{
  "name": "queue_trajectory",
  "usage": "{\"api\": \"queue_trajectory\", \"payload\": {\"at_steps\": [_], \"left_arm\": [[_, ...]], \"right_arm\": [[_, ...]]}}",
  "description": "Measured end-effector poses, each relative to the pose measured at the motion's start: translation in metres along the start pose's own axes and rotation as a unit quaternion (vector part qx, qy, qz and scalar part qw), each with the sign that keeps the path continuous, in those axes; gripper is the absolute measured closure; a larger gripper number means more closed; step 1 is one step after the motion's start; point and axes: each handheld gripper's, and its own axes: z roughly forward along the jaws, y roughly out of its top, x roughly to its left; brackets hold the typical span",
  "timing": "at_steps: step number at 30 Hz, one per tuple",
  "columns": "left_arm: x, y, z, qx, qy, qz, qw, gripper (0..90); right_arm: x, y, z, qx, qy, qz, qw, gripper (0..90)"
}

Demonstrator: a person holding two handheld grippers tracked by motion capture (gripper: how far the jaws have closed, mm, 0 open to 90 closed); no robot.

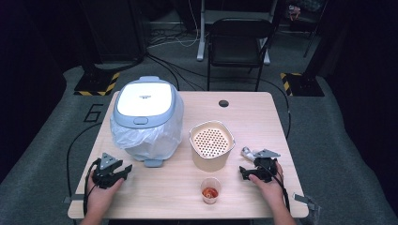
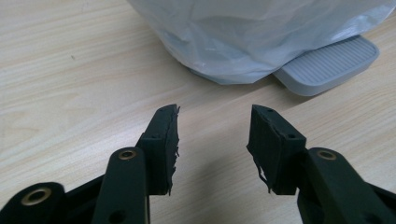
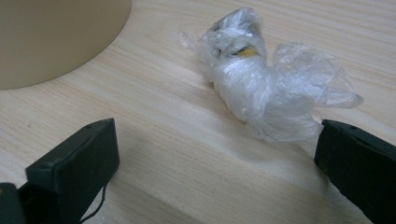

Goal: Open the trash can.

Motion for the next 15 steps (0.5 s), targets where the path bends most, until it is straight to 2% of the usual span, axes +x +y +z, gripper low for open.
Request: {"api": "queue_trajectory", "payload": {"at_steps": [1, 2, 3, 4, 7, 8, 9, 13, 14, 15], "left_arm": [[-0.001, 0.001, -0.002, 0.004, 0.000, 0.006, 1.0000, 52.8], [-0.003, 0.001, -0.003, -0.007, -0.004, 0.005, 1.0000, 56.1], [-0.004, 0.002, -0.004, -0.004, -0.011, 0.006, 0.9999, 58.7], [-0.005, 0.003, -0.004, -0.012, -0.010, 0.011, 0.9998, 58.7], [-0.008, 0.006, -0.006, -0.009, -0.022, 0.019, 0.9995, 63.4], [-0.009, 0.007, -0.007, -0.011, -0.026, 0.022, 0.9994, 67.8], [-0.011, 0.008, -0.007, -0.014, -0.028, 0.023, 0.9992, 67.8], [-0.017, 0.014, -0.009, -0.006, -0.032, 0.058, 0.9978, 75.5], [-0.022, 0.018, -0.008, -0.004, -0.032, 0.075, 0.9967, 81.2], [-0.024, 0.020, -0.008, 0.001, -0.036, 0.081, 0.9961, 83.3]], "right_arm": [[0.000, 0.000, 0.000, 0.000, 0.000, 0.000, 1.0000, 0.0], [0.000, 0.000, 0.000, 0.000, 0.000, 0.000, 1.0000, 0.0], [0.000, 0.000, 0.000, 0.000, 0.000, -0.001, 1.0000, 0.0], [0.000, 0.000, 0.000, 0.000, 0.000, -0.001, 1.0000, 0.0], [0.000, 0.000, 0.000, 0.000, 0.000, -0.001, 1.0000, 0.0], [0.000, 0.000, 0.000, 0.000, 0.000, 0.000, 1.0000, 0.0], [0.000, 0.000, 0.000, 0.000, 0.000, 0.000, 1.0000, 0.0], [0.000, 0.000, 0.000, 0.000, 0.000, 0.000, 1.0000, 0.0], [0.000, 0.000, 0.000, 0.000, 0.000, 0.000, 1.0000, 0.0], [0.000, 0.000, 0.000, 0.000, 0.000, 0.000, 1.0000, 0.0]]}}
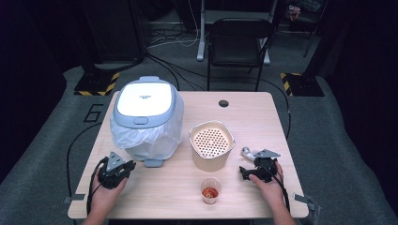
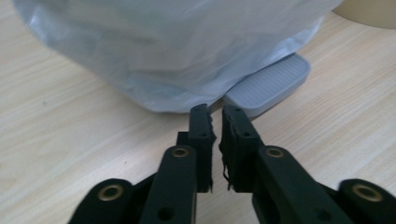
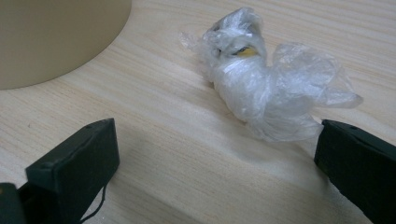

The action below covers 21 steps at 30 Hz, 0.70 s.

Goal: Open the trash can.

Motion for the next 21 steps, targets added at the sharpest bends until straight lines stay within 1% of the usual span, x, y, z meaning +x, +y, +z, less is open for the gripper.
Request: {"api": "queue_trajectory", "payload": {"at_steps": [1, 2, 3, 4, 5, 7, 9, 10, 12, 13, 14, 15, 17, 18, 19, 20, 21], "left_arm": [[0.000, 0.000, 0.000, 0.000, 0.000, 0.000, 1.0000, 85.0], [-0.001, 0.002, 0.000, -0.001, 0.001, 0.009, 1.0000, 85.0], [-0.004, 0.004, 0.001, -0.001, -0.004, 0.005, 1.0000, 87.4], [-0.005, 0.007, 0.001, 0.000, -0.008, 0.011, 0.9999, 87.4], [-0.008, 0.009, 0.002, 0.001, -0.011, 0.017, 0.9998, 89.8], [-0.013, 0.012, 0.005, 0.003, -0.015, 0.027, 0.9995, 90.0], [-0.018, 0.017, 0.008, 0.012, -0.024, 0.045, 0.9986, 90.0], [-0.021, 0.018, 0.010, 0.012, -0.025, 0.046, 0.9986, 90.0], [-0.026, 0.022, 0.013, 0.012, -0.027, 0.053, 0.9981, 90.0], [-0.029, 0.025, 0.016, 0.017, -0.022, 0.069, 0.9972, 90.0], [-0.033, 0.026, 0.017, 0.019, -0.026, 0.058, 0.9978, 90.0], [-0.033, 0.026, 0.017, 0.019, -0.026, 0.058, 0.9978, 90.0], [-0.033, 0.030, 0.020, 0.021, -0.021, 0.075, 0.9968, 90.0], [-0.035, 0.030, 0.022, 0.025, -0.025, 0.064, 0.9973, 90.0], [-0.036, 0.032, 0.024, 0.028, -0.024, 0.069, 0.9969, 90.0], [-0.038, 0.032, 0.026, 0.028, -0.022, 0.054, 0.9979, 90.0], [-0.040, 0.033, 0.029, 0.023, -0.016, 0.054, 0.9982, 90.0]], "right_arm": [[0.000, 0.000, 0.000, 0.000, 0.000, 0.000, 1.0000, 0.0], [0.000, 0.000, 0.000, 0.000, 0.000, 0.000, 1.0000, 0.0], [0.000, 0.000, 0.000, 0.000, 0.000, 0.000, 1.0000, 0.0], [0.000, 0.000, 0.000, 0.000, 0.000, 0.000, 1.0000, 0.0], [0.000, 0.000, 0.000, 0.000, 0.000, 0.000, 1.0000, 0.0], [0.000, 0.000, 0.000, 0.000, 0.000, 0.000, 1.0000, 0.0], [0.000, 0.000, 0.000, 0.000, 0.000, -0.001, 1.0000, 0.0], [0.000, 0.000, 0.000, 0.000, 0.000, 0.000, 1.0000, 0.0], [0.000, 0.000, 0.000, 0.000, 0.000, 0.000, 1.0000, 0.0], [0.000, 0.000, 0.000, 0.000, 0.000, 0.000, 1.0000, 0.0], [0.000, 0.000, 0.000, 0.000, 0.000, 0.000, 1.0000, 0.0], [0.000, 0.000, 0.000, 0.000, 0.000, 0.000, 1.0000, 0.0], [0.000, 0.000, 0.000, 0.000, 0.000, 0.000, 1.0000, 0.0], [0.000, 0.000, 0.000, 0.000, 0.000, 0.000, 1.0000, 0.0], [0.000, 0.000, 0.000, 0.000, 0.000, 0.000, 1.0000, 0.0], [0.000, 0.000, 0.000, 0.000, 0.000, 0.000, 1.0000, 0.0], [0.000, 0.000, 0.000, 0.000, 0.000, 0.000, 1.0000, 0.0]]}}
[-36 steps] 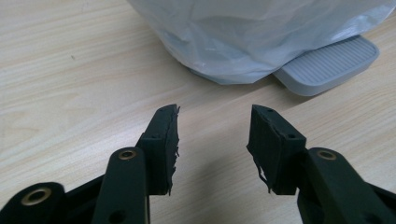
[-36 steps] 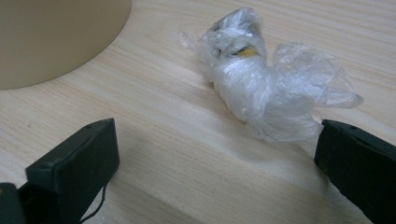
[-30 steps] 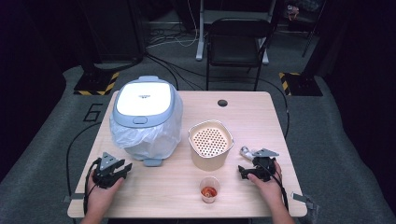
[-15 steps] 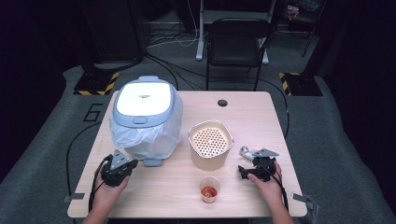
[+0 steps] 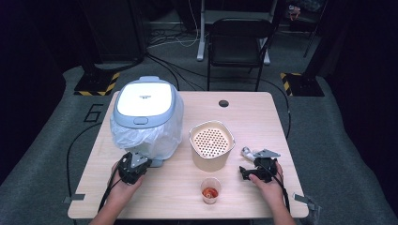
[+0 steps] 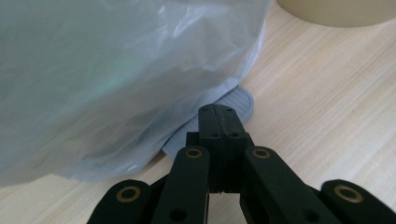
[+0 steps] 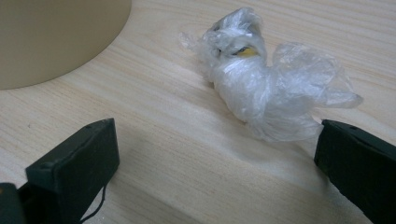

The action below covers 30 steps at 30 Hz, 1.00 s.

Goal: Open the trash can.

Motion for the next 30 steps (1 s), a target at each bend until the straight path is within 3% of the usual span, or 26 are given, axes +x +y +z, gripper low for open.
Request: {"api": "queue_trajectory", "payload": {"at_steps": [1, 2, 3, 10, 12, 21, 28, 30], "left_arm": [[-0.003, 0.000, 0.002, -0.007, -0.003, -0.019, 0.9998, 90.0], [-0.003, 0.000, 0.002, -0.007, -0.003, -0.019, 0.9998, 90.0], [-0.002, 0.001, 0.003, -0.004, -0.008, -0.005, 0.9999, 90.0], [-0.008, 0.003, 0.015, 0.001, 0.003, -0.009, 1.0000, 90.0], [-0.008, 0.002, 0.018, 0.001, 0.013, 0.001, 0.9999, 90.0], [-0.010, 0.000, 0.021, 0.005, 0.013, -0.003, 0.9999, 90.0], [-0.012, 0.000, 0.024, 0.009, 0.020, 0.015, 0.9997, 90.0], [-0.013, 0.000, 0.024, 0.012, 0.020, 0.006, 0.9997, 90.0]], "right_arm": [[0.000, 0.000, 0.000, 0.000, 0.000, 0.000, 1.0000, 0.0], [0.000, 0.000, 0.000, 0.000, 0.000, 0.000, 1.0000, 0.0], [0.000, 0.000, 0.000, 0.000, 0.000, 0.000, 1.0000, 0.0], [0.000, 0.000, 0.000, 0.000, 0.000, 0.000, 1.0000, 0.0], [0.000, 0.000, 0.000, 0.000, 0.000, 0.000, 1.0000, 0.0], [0.000, 0.000, 0.000, 0.000, 0.000, 0.000, 1.0000, 0.0], [0.000, 0.000, 0.000, 0.000, 0.000, 0.000, 1.0000, 0.0], [0.000, 0.000, 0.000, 0.000, 0.000, 0.000, 1.0000, 0.0]]}}
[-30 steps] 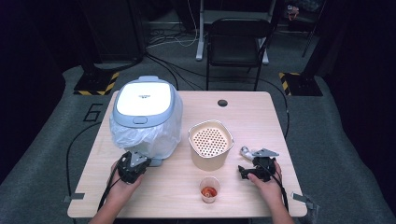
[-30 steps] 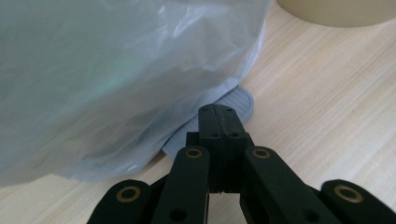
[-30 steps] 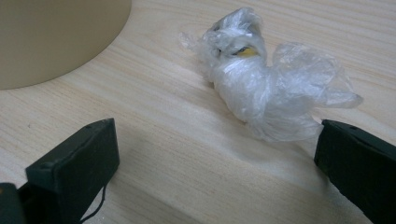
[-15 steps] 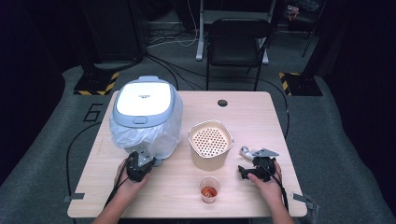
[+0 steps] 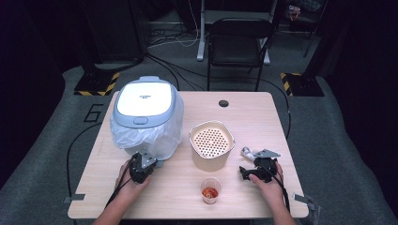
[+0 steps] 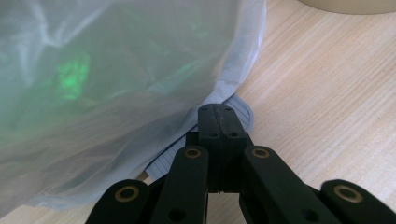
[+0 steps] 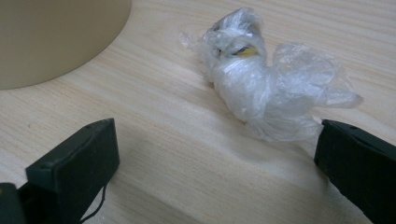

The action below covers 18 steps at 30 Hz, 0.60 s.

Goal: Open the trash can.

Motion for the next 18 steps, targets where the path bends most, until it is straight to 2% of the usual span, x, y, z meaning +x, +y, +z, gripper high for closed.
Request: {"api": "queue_trajectory", "payload": {"at_steps": [1, 4, 7, 9, 11, 13, 14, 15, 17, 18], "left_arm": [[0.000, 0.000, 0.001, -0.002, 0.003, 0.000, 1.0000, 90.0], [0.000, 0.000, 0.002, -0.002, -0.003, -0.019, 0.9998, 90.0], [0.001, 0.000, 0.003, -0.002, -0.006, -0.021, 0.9998, 90.0], [0.001, 0.000, 0.002, 0.007, -0.007, -0.017, 0.9998, 90.0], [0.000, -0.001, 0.004, 0.008, -0.002, -0.029, 0.9996, 90.0], [0.001, -0.001, 0.005, 0.015, -0.007, -0.036, 0.9992, 90.0], [0.002, -0.001, 0.007, 0.011, -0.013, -0.027, 0.9995, 90.0], [0.002, -0.002, 0.008, 0.008, -0.008, -0.036, 0.9993, 90.0], [0.005, -0.001, 0.010, 0.024, -0.017, -0.026, 0.9992, 90.0], [0.003, -0.001, 0.011, 0.024, -0.023, -0.034, 0.9989, 90.0]], "right_arm": [[0.000, 0.000, 0.000, 0.000, 0.000, 0.000, 1.0000, 0.0], [0.000, 0.000, 0.000, 0.000, 0.000, 0.000, 1.0000, 0.0], [0.000, 0.000, 0.000, 0.000, 0.000, 0.000, 1.0000, 0.0], [0.000, 0.000, 0.000, 0.000, 0.000, 0.000, 1.0000, 0.0], [0.000, 0.000, 0.000, -0.001, 0.000, -0.002, 1.0000, 0.0], [0.000, 0.000, 0.000, 0.000, 0.000, 0.001, 1.0000, 0.0], [0.000, 0.000, 0.000, -0.001, 0.000, -0.002, 1.0000, 0.0], [0.000, 0.000, 0.000, -0.001, 0.000, -0.002, 1.0000, 0.0], [0.000, 0.000, 0.000, 0.000, 0.002, 0.001, 1.0000, 0.0], [0.000, 0.000, 0.000, 0.000, 0.000, 0.000, 1.0000, 0.0]]}}
